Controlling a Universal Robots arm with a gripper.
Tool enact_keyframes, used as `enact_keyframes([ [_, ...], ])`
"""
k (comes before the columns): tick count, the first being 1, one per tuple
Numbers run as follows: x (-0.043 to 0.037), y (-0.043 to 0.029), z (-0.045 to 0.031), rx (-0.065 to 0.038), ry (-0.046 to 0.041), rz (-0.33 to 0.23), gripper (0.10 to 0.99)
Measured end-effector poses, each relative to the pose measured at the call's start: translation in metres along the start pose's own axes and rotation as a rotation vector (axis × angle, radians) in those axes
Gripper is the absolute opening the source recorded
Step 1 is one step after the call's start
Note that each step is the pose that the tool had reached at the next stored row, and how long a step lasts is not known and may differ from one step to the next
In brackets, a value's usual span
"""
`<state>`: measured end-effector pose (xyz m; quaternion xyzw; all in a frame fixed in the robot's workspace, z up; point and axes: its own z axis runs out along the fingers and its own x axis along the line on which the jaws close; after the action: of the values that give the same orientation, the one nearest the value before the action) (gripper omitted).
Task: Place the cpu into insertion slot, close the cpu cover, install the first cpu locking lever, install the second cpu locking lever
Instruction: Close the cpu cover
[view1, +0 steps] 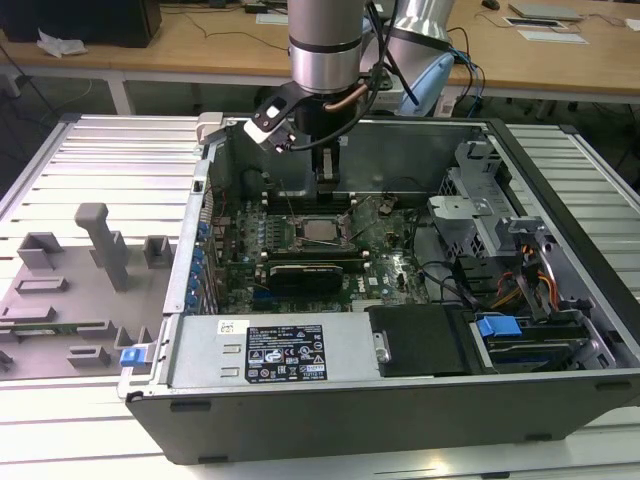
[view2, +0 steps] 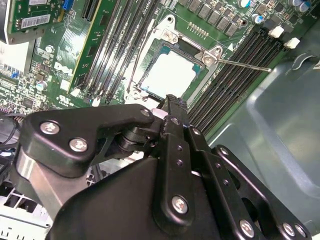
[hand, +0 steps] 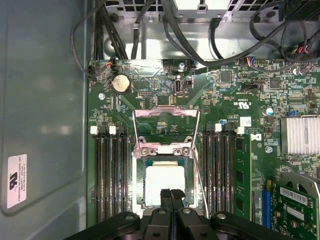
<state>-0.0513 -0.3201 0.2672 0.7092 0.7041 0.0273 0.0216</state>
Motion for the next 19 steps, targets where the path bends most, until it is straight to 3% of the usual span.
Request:
enact_keyframes([
  [6,0.0,0.0002,-0.0002,0.0,0.0,0.0,0.106],
  [9,0.0,0.0078,0.0003,0.0,-0.0001,0.0,0.106],
  [10,0.0001,0.0152,0.0008,0.0,0.0,0.0,0.106],
  [11,0.0001,0.0181,0.001,0.0,-0.0001,0.0,0.106],
  [19,0.0002,0.0353,0.0022,0.001,-0.0001,0.0,0.106],
])
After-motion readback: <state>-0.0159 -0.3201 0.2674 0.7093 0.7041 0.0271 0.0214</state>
